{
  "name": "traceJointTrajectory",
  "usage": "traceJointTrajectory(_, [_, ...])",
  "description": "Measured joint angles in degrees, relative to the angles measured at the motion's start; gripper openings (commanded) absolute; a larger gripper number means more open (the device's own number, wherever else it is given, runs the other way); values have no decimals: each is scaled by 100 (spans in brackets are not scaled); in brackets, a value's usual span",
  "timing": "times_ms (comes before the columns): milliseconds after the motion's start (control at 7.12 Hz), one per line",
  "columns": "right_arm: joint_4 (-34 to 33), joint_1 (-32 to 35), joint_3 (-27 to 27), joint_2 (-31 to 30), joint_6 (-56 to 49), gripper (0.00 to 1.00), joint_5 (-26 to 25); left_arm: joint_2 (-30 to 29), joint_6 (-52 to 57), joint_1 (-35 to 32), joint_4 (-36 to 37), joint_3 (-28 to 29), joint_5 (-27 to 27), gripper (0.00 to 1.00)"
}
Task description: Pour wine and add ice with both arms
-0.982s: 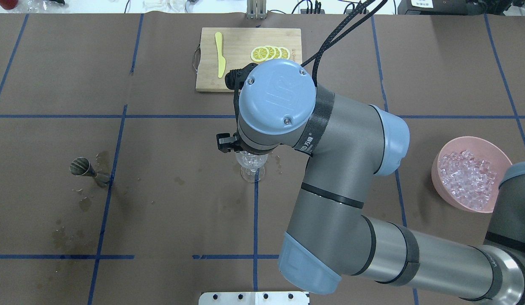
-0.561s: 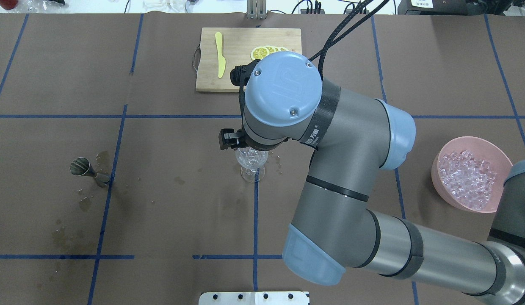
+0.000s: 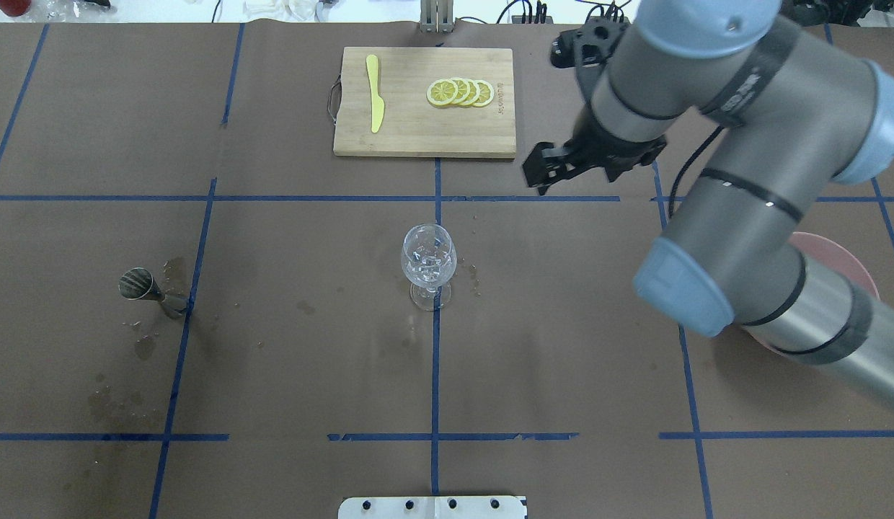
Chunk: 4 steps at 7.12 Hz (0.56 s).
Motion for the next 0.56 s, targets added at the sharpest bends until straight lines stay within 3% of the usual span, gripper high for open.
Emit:
traceJointTrajectory(281, [27,1280,-51,-1236,-2323,100,539,4,12,-3,-3,-57,46,100])
traceJointTrajectory(561, [53,2440,-255,-2427,-3755,100,710,-16,25,-7,-15,-119,32,100])
